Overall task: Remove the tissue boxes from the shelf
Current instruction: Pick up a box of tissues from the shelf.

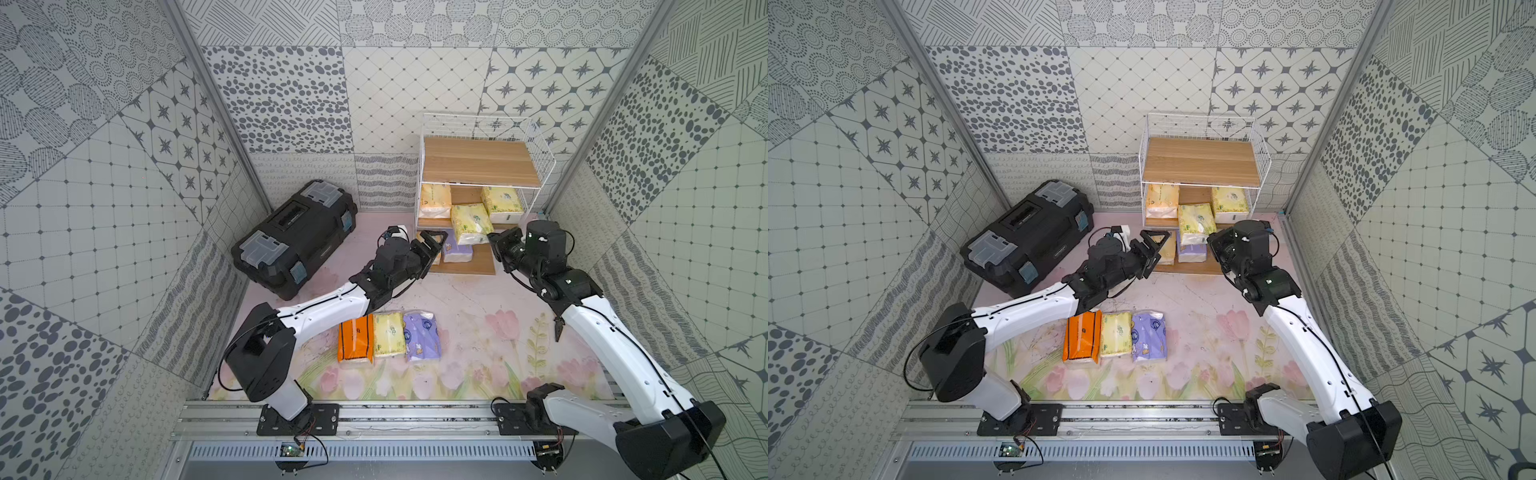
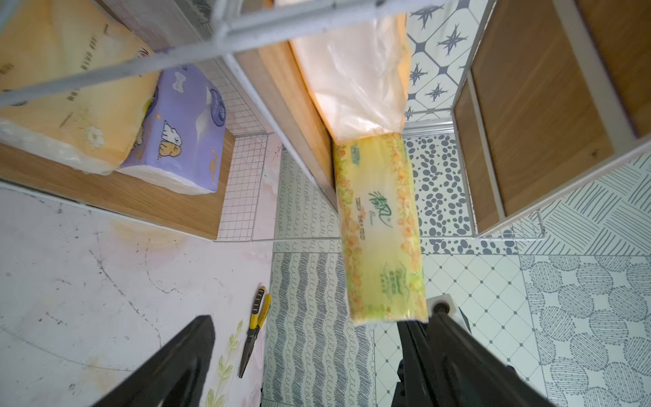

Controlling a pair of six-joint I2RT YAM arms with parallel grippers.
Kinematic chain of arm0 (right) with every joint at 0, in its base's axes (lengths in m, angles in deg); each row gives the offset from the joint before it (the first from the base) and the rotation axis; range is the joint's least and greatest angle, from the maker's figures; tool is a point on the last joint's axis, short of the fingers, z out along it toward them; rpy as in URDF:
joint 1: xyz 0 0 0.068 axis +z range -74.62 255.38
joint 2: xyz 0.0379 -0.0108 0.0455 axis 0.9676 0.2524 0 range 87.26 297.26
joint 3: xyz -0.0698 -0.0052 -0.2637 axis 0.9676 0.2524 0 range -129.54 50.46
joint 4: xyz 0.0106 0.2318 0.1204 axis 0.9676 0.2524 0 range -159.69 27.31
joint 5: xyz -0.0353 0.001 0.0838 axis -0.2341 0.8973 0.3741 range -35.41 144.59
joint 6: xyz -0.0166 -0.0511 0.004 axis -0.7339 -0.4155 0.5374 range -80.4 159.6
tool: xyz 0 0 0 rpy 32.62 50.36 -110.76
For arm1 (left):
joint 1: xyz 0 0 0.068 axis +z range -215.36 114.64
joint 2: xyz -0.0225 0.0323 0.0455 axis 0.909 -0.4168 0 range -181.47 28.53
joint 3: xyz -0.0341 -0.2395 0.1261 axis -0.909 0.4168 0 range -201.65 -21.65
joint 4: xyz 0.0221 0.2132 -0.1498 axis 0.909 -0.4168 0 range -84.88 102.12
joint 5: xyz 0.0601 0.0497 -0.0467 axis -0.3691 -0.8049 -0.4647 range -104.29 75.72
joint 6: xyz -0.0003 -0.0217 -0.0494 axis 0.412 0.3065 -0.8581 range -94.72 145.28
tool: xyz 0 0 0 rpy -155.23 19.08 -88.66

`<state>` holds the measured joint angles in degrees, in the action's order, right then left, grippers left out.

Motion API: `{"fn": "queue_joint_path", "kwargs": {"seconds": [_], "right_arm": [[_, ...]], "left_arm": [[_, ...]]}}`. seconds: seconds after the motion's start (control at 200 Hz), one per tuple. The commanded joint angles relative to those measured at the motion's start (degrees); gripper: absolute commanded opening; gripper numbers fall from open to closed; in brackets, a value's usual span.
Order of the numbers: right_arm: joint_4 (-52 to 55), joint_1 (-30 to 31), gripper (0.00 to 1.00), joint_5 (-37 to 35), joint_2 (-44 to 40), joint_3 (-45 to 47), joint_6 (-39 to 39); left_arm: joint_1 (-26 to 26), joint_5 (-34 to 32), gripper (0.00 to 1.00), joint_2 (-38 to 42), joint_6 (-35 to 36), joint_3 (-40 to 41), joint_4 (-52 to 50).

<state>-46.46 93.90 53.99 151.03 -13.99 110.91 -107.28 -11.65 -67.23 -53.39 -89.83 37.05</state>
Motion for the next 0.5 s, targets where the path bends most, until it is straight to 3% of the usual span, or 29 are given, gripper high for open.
{"fn": "queue_joint_path", "kwargs": {"seconds": [0.0, 0.235, 0.495], "right_arm": [[-2.98, -0.22, 0.00, 1.83, -2.39, 1.28, -1.42], [-2.80, -0.79, 0.00, 2.66, -4.80, 3.17, -1.61], [-2.09, -1.03, 0.00, 2.23, -6.44, 3.97, -2.06]], "left_arm": [[0.65, 12.18, 0.99, -7.59, -0.50, -8.44, 7.58], [0.69, 13.23, 0.97, -12.12, -0.70, -13.29, 9.43], [0.36, 13.30, 0.61, -13.20, -1.08, -14.26, 9.92]]}}
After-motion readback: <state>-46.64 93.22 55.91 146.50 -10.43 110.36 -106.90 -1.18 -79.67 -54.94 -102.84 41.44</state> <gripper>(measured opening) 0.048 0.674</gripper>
